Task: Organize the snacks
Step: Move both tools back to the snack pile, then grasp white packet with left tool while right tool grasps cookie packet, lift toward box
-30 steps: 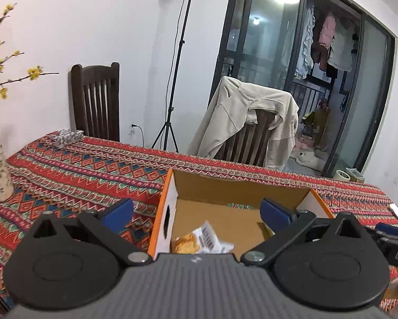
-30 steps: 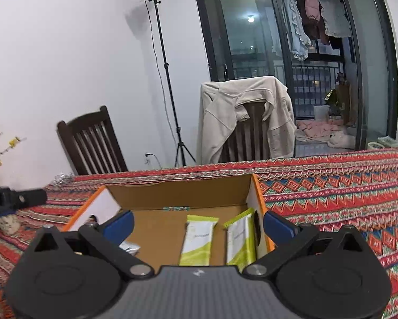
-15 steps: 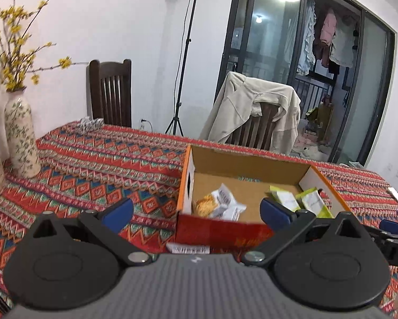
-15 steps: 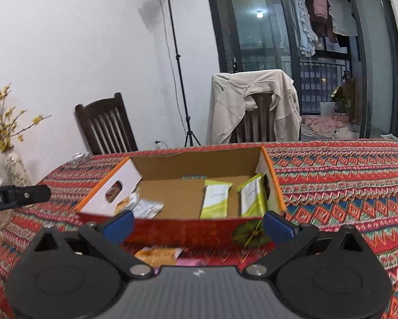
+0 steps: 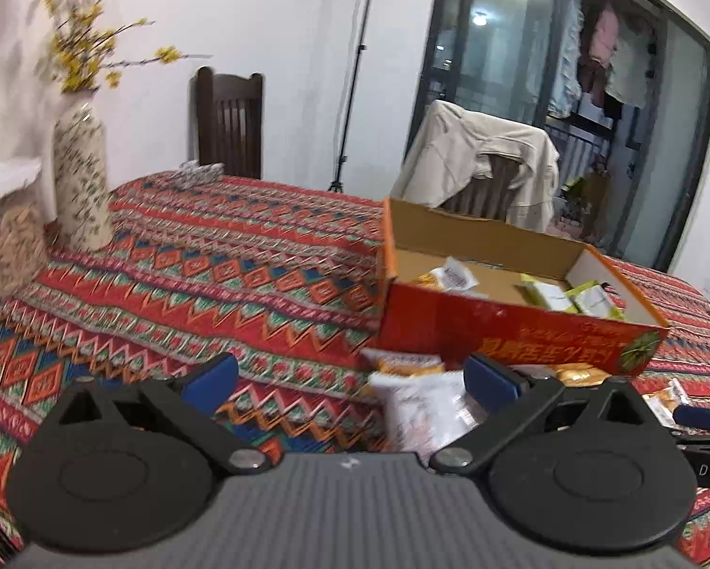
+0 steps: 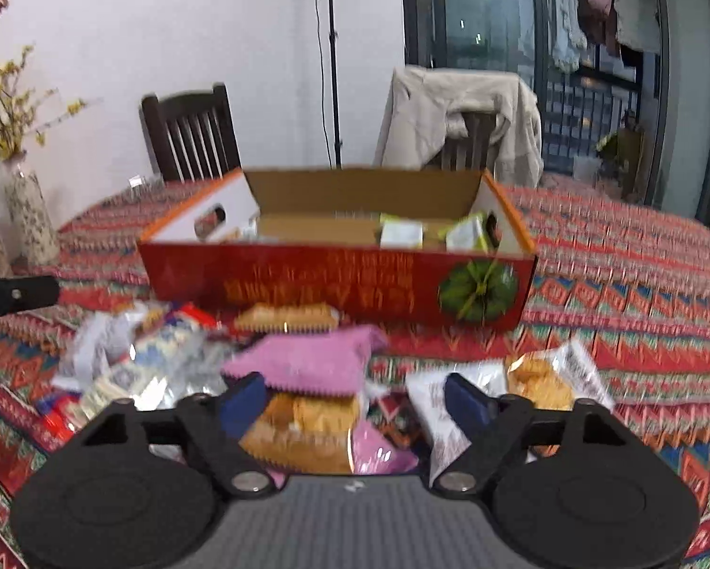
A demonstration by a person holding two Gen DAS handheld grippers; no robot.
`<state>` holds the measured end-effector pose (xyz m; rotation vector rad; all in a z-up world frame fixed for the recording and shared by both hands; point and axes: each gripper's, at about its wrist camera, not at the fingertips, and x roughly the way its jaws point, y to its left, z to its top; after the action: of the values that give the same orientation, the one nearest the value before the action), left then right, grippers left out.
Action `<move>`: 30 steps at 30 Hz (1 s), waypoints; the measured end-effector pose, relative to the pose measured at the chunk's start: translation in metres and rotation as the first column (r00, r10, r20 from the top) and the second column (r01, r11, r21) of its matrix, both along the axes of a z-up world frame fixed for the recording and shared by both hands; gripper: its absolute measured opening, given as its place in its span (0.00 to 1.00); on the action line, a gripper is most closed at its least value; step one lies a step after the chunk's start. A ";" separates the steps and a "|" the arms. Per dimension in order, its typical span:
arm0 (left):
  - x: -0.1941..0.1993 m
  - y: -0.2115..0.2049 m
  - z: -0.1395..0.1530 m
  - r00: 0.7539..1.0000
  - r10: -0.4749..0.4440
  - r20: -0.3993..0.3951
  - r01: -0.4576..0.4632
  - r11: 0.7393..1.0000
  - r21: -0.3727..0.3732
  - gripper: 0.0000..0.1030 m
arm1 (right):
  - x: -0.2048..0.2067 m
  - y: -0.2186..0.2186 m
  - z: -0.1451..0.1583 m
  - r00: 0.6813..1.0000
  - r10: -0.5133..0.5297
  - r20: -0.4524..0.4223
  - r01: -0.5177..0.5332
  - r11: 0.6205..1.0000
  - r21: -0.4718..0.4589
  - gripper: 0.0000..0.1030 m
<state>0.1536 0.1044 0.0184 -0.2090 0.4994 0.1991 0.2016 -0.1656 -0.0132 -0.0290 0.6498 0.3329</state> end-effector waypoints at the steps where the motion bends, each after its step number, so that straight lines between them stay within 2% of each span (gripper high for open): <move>1: -0.002 0.003 -0.004 1.000 0.007 0.002 -0.007 1.000 -0.007 1.00 | 0.001 0.001 -0.002 1.000 0.005 -0.012 -0.005 1.000 0.005 0.67; 2: -0.003 0.006 -0.009 1.000 0.012 0.007 -0.012 1.000 -0.018 1.00 | 0.001 0.004 -0.003 1.000 0.008 -0.018 -0.007 1.000 0.010 0.64; 7: -0.008 0.011 -0.019 0.999 0.016 0.035 -0.015 0.999 -0.035 1.00 | 0.003 0.025 -0.003 1.000 0.019 -0.015 -0.020 0.999 -0.032 0.63; 11: -0.009 0.013 -0.022 0.999 0.020 0.038 -0.019 0.999 -0.043 1.00 | 0.012 0.035 -0.011 0.999 -0.003 -0.051 -0.001 0.997 -0.077 0.53; 13: -0.009 0.015 -0.023 0.999 0.016 0.034 -0.013 0.998 -0.063 1.00 | 0.009 0.034 -0.011 0.999 -0.007 -0.044 0.004 0.998 -0.071 0.50; 16: -0.007 0.017 -0.024 1.000 0.016 0.026 -0.014 0.997 -0.077 1.00 | -0.002 0.028 -0.009 1.000 -0.016 -0.016 0.015 0.998 -0.054 0.38; 21: -0.007 0.016 -0.026 1.000 0.005 0.017 -0.004 0.996 -0.084 1.00 | -0.023 0.012 -0.005 0.999 -0.026 0.031 0.028 0.998 -0.056 0.38; 25: -0.007 0.015 -0.023 1.000 0.004 0.012 -0.003 0.996 -0.084 1.00 | -0.032 -0.008 0.003 0.996 -0.062 0.068 0.064 0.998 -0.022 0.38; 30: -0.001 0.008 -0.017 0.999 -0.003 -0.042 -0.001 0.997 -0.077 1.00 | -0.037 -0.027 0.011 0.988 -0.110 0.106 0.109 0.994 0.023 0.38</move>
<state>0.1528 0.1121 0.0016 -0.2798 0.5498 0.1839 0.1647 -0.1924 -0.0023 0.0052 0.5396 0.2292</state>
